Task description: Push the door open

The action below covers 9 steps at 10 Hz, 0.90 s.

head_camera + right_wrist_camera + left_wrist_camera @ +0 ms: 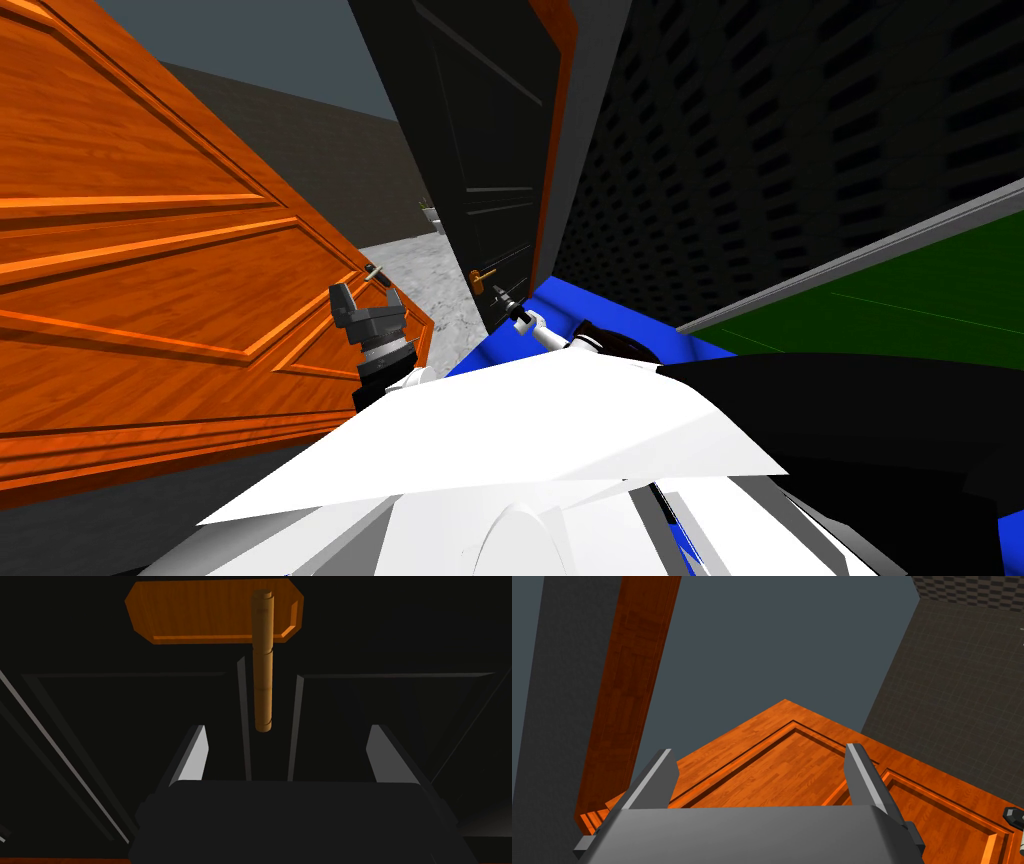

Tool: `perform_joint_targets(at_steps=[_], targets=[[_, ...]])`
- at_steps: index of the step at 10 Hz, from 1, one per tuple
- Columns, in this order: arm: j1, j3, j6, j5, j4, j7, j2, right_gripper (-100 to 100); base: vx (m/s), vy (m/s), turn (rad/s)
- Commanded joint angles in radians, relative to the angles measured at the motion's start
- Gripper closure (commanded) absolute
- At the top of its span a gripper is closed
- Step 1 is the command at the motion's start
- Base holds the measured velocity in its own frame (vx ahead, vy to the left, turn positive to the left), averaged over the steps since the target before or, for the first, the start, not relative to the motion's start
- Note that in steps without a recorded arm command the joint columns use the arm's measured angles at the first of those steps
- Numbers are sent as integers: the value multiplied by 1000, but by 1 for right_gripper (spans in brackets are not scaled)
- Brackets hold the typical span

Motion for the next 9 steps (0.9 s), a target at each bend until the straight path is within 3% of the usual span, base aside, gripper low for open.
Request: perform_joint_targets(at_steps=[1, 9], targets=[[-2, 6, 3, 0, 2, -5, -1, -100, 10, 1, 17], [-3, 10, 5, 0, 3, -8, -2, -100, 12, 0, 1]])
